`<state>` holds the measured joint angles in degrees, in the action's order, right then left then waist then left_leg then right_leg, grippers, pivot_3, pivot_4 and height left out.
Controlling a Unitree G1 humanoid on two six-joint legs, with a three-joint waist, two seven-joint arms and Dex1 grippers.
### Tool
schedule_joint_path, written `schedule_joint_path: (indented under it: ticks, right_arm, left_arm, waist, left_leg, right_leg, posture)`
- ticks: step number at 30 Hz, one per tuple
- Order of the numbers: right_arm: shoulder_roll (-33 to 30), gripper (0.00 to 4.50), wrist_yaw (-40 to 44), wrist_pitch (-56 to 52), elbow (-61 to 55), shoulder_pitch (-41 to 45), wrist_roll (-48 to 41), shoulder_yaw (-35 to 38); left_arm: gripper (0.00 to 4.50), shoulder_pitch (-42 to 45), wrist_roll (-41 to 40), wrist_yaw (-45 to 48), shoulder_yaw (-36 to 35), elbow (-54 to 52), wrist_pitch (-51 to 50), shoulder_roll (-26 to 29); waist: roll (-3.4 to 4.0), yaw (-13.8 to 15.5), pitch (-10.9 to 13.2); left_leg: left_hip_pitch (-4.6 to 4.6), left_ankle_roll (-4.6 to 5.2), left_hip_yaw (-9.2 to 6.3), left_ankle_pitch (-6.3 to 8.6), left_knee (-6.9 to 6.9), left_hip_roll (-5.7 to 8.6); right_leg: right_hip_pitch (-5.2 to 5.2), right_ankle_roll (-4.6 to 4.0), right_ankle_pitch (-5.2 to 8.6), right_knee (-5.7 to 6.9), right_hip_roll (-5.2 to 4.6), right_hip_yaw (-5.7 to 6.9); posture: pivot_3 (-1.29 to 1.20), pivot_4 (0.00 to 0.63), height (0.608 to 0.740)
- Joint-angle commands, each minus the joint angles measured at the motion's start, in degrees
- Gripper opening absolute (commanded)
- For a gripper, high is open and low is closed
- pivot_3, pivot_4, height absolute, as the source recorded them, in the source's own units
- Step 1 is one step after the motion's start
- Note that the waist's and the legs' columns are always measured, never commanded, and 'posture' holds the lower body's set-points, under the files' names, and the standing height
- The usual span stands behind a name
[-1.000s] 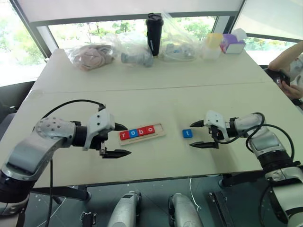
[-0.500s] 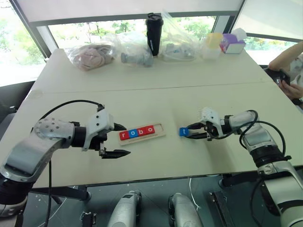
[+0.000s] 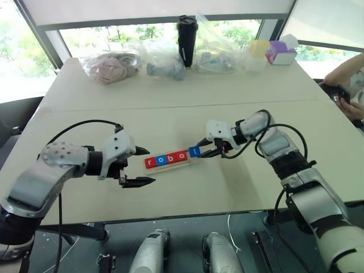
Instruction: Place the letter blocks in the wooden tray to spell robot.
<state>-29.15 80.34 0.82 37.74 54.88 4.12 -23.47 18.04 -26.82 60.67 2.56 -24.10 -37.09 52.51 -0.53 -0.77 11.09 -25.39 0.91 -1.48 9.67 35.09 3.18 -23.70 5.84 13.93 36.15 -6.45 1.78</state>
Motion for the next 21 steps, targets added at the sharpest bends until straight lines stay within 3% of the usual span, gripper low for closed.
schedule_joint_path:
  ticks: [1, 21]
  right_arm:
    - [0.9, 1.11, 2.0, 1.9, 3.0, 2.8, 0.1, 0.5]
    - [6.9, 1.11, -0.1, 5.0, 16.1, 9.0, 2.0, 1.0]
  left_arm:
    - [4.50, -0.7, -0.5, -1.1, -1.7, -2.1, 0.3, -0.3]
    - [4.50, -2.4, -0.9, -5.4, -1.0, -4.2, -0.5, -2.5]
  waist:
    - [0.00, -0.1, 0.0]
    - [0.01, -0.2, 0.0]
  left_leg:
    - [0.00, 0.06, -0.01, -0.05, -0.02, -0.01]
    - [0.01, -0.02, -0.01, -0.10, -0.09, -0.03]
  right_leg:
    - [-0.01, 0.01, 0.00, 0.01, 0.01, 0.00]
    - [-0.09, 0.02, -0.02, 0.09, 0.05, -0.01]
  posture:
    - [0.00, 0.150, 0.740]
    - [0.00, 0.150, 0.740]
